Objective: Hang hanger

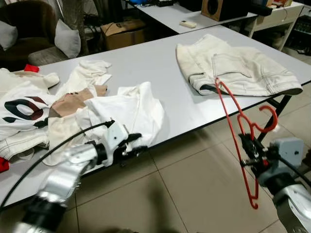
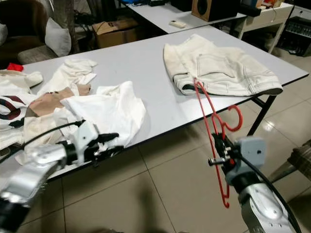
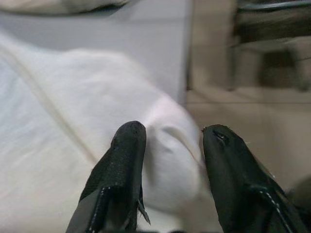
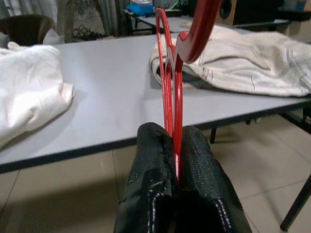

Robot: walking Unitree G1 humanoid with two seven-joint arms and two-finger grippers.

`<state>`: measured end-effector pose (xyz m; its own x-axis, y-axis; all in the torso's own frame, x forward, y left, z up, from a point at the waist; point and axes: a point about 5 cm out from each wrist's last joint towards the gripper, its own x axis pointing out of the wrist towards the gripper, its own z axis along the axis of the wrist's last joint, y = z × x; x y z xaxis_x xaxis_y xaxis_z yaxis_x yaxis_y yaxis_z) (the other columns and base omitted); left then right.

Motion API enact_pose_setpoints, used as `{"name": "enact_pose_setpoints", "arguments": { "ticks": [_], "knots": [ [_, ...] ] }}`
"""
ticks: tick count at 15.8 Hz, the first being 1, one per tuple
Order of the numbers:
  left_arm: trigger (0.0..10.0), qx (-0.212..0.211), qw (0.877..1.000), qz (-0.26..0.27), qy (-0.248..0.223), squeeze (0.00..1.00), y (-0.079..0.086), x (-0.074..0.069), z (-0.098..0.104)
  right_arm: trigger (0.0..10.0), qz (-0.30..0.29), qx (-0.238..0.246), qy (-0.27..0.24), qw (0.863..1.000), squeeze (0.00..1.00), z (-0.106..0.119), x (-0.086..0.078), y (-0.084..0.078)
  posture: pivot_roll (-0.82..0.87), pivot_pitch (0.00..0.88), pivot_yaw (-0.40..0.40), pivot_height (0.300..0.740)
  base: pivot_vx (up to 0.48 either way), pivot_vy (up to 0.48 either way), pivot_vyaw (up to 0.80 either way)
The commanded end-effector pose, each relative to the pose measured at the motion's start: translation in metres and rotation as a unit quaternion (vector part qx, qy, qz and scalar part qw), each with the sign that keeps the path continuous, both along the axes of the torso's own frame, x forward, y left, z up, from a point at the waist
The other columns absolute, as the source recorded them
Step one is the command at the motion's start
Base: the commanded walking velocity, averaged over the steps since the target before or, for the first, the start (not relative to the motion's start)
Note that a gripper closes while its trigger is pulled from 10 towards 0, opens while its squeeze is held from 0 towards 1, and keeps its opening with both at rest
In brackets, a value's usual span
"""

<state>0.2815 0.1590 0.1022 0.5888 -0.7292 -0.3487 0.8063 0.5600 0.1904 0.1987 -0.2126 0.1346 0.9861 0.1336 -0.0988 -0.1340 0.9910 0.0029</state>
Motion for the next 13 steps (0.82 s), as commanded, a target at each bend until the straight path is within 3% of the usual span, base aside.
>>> {"name": "enact_pose_setpoints", "arguments": {
  "ticks": [1,5,7,9,12,13],
  "knots": [
    [0.0,0.015,0.999,0.020,-0.026,0.00,0.003,0.008,0.005,10.0,0.000,0.000,-0.004,1.000,0.00,0.003,0.000,0.002,-0.22,0.000,0.064,0.740,0.000,0.000,0.00],
    [0.0,0.025,0.997,0.031,-0.060,0.00,0.000,0.020,0.017,10.0,-0.004,0.002,-0.011,1.000,0.00,0.006,0.002,0.005,-0.22,0.000,0.066,0.740,0.000,0.000,0.00],
    [0.0,0.011,0.998,0.034,-0.057,0.00,-0.001,0.022,0.017,10.0,-0.002,-0.002,-0.004,1.000,0.00,0.004,0.000,0.004,-0.22,0.000,0.068,0.740,0.000,0.000,0.00],
    [0.0,0.029,0.999,0.012,-0.040,0.00,0.002,0.017,0.010,10.0,-0.002,-0.006,-0.001,1.000,0.00,0.005,-0.001,0.002,-0.23,0.000,0.063,0.740,0.000,0.000,0.00],
    [0.0,-0.031,0.999,0.008,-0.016,0.00,0.004,0.010,0.018,10.0,-0.004,-0.010,-0.001,1.000,0.00,0.006,0.001,-0.003,-0.23,0.000,0.048,0.740,0.000,0.000,0.00],
    [10.0,-0.067,0.998,0.013,-0.012,0.00,0.008,0.009,0.024,10.0,0.004,-0.009,-0.004,1.000,0.00,0.008,0.005,-0.001,-0.22,0.000,0.040,0.740,0.000,0.000,0.00]
  ]
}}
